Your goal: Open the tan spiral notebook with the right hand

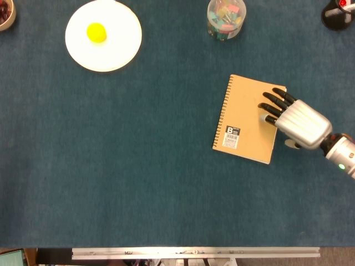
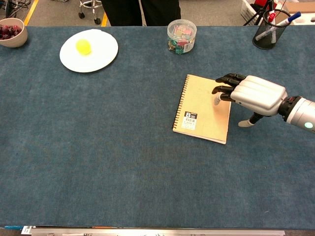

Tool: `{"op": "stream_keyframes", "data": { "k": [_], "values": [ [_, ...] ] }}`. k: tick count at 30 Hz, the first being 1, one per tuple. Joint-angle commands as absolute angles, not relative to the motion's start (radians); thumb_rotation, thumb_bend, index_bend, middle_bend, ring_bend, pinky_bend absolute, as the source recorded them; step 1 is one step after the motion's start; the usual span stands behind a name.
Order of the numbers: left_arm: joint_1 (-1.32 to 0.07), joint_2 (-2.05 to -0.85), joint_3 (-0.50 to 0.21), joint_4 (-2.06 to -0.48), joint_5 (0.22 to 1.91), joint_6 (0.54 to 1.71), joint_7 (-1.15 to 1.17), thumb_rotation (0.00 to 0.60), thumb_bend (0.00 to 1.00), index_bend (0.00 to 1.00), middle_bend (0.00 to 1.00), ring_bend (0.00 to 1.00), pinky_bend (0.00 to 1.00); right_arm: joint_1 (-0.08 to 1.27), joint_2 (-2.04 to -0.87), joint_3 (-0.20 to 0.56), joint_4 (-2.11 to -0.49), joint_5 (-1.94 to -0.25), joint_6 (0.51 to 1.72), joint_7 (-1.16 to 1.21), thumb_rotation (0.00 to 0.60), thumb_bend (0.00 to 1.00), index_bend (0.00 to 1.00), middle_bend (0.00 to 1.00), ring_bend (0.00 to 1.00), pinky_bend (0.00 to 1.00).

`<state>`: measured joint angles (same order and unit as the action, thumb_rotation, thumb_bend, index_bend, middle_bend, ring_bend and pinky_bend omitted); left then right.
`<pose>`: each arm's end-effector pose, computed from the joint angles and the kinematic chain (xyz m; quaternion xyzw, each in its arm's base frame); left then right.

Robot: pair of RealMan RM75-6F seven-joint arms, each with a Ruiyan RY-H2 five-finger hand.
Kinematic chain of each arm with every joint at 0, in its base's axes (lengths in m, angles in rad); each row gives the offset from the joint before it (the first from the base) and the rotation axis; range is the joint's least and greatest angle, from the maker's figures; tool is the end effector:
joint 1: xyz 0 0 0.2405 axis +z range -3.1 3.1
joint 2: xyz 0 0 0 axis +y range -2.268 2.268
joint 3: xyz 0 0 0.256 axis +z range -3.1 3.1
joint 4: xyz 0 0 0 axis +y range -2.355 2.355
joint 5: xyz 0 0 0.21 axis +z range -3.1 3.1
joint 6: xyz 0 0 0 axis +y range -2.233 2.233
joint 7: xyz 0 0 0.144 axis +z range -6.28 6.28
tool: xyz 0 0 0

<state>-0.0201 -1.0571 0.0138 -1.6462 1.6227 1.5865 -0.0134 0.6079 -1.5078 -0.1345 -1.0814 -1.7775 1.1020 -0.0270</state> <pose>-0.3024 0.1470 0.1733 -0.6124 -0.3672 -0.3994 0.5750 -0.2589 -0.2902 -0.0059 0.8744 -0.1791 0.2906 0.3450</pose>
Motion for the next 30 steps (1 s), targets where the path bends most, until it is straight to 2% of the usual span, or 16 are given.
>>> {"op": "stream_keyframes", "data": {
  "k": [1,7,30],
  "values": [
    [-0.017,-1.055,0.014,-1.646,1.622,1.589,-0.015,0.600,0.40,0.20,0.14,0.14,0.18,0.616,-1.531,-0.127,-1.052,-1.780,1.105,-0.014,0.600,0.09,0.36,0.22,0.06,0.08],
    [-0.014,-1.053,0.015,-1.644,1.619,1.590,-0.018,0.600,0.40,0.20,0.14,0.14,0.18,0.622,-1.560,-0.123,-1.004,-1.786,1.120,0.004,0.600,0.10,0.41,0.24,0.07,0.08],
    [-0.013,-1.056,0.014,-1.634,1.611,1.585,-0.024,0.600,0.40,0.20,0.14,0.14,0.18,0.633,-1.629,-0.128,-0.885,-1.781,1.119,0.027,0.600,0.10,0.42,0.24,0.07,0.08]
  ]
}}
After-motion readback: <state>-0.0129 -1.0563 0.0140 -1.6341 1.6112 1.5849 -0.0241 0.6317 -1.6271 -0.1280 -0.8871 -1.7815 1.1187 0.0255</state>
